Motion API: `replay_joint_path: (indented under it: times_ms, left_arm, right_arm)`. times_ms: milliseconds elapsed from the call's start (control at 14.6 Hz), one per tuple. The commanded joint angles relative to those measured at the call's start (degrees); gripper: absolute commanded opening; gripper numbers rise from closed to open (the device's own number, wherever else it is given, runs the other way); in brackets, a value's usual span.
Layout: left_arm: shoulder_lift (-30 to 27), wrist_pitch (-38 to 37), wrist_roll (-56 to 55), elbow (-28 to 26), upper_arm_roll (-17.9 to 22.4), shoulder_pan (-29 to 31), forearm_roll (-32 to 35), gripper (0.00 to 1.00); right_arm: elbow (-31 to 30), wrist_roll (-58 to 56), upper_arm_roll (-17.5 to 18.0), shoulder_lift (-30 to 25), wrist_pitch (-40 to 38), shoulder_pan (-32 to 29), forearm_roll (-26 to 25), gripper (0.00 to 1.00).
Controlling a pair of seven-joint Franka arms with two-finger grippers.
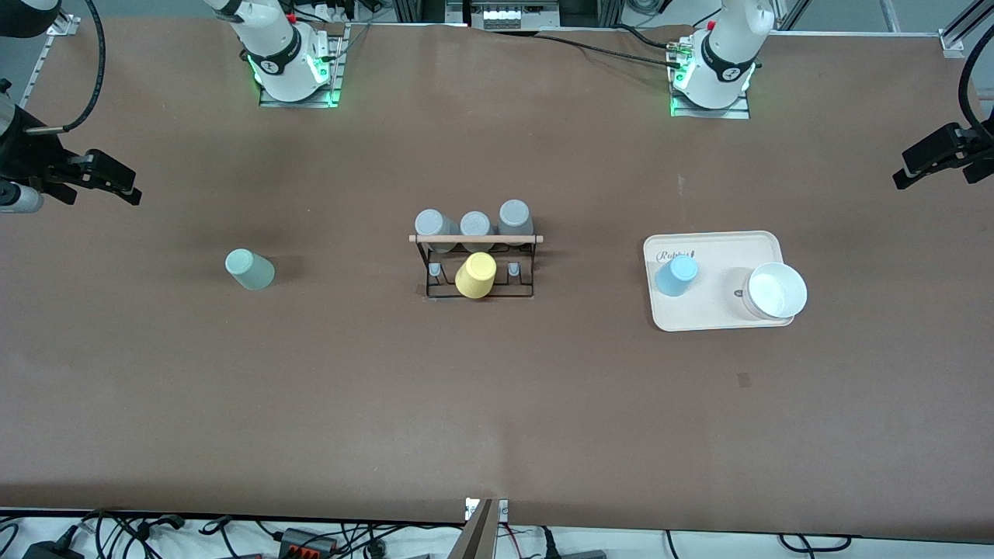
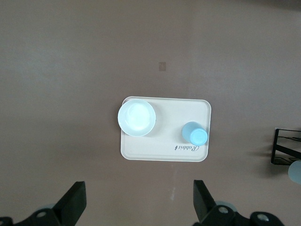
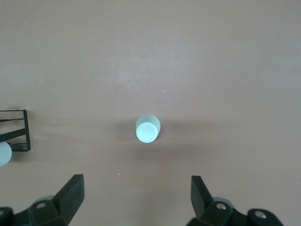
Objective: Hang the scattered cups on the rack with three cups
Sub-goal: 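Reach the left gripper down to the light blue cup on the tray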
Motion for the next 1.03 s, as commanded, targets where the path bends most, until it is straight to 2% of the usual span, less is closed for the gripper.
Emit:
replay_joint_path:
  times_ms: [0,411,753,959]
  left_arm:
    - [-0.24,-0.09,0.58,0.63,-0.13,0.21,0.72,1.0]
    - [0.64,-0.97,2.96,0.54,-0.31,0.21,0.72,1.0]
    - [8.19,-5.54,-0.02,0.45,-2.06,-1.81,0.81,1.0]
    - [11.26,-2.92,-1.35,-0.24,-2.16,-4.18,0.72,1.0]
  right_arm:
    - [-0.35,-1.12,0.3,-0.89,-0.75,-0.39,-0.21,1.0]
    - [-0.09,-1.12,0.3,-0.63,-0.66,-0.39,-0.21,1.0]
    - [0.0,-0.86,0.39,-0.11,-0.4,-0.39,-0.12,1.0]
    - [0.0,-1.03,0.48,0.25,-0.66,-0.39,-0.12,1.0]
